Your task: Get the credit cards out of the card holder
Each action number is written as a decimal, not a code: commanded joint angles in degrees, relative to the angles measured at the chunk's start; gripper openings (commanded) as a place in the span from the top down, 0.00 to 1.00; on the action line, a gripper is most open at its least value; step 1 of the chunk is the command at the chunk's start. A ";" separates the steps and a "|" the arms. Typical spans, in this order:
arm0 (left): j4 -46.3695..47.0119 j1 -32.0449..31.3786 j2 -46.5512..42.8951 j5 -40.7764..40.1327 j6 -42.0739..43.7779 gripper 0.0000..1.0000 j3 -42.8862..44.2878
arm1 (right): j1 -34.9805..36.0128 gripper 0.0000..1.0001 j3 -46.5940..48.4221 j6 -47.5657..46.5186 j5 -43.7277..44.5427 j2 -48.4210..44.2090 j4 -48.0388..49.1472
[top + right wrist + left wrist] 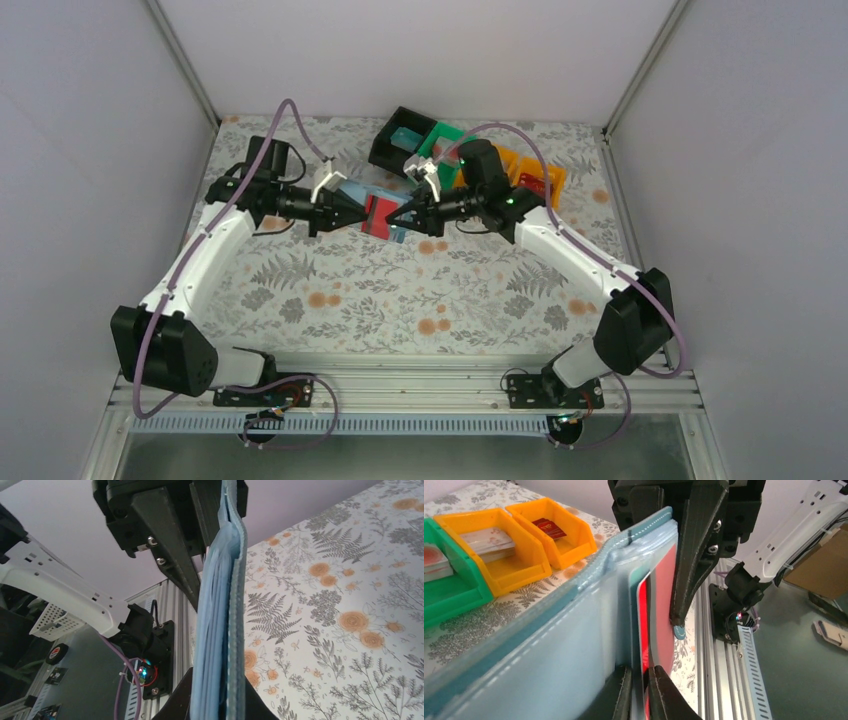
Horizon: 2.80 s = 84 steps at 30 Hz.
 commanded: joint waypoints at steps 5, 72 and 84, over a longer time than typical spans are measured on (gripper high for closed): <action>-5.82 -4.41 1.28 11.89 4.93 0.98 5.91 | 2.27 0.93 2.08 -3.63 -7.30 -2.45 5.84; -7.58 19.45 -1.27 0.98 5.96 0.98 4.69 | -4.85 0.93 -1.56 10.17 -9.13 31.53 1.26; -6.69 18.57 -4.20 2.38 4.47 0.98 5.02 | -11.45 0.42 -3.47 15.71 25.32 14.84 -4.36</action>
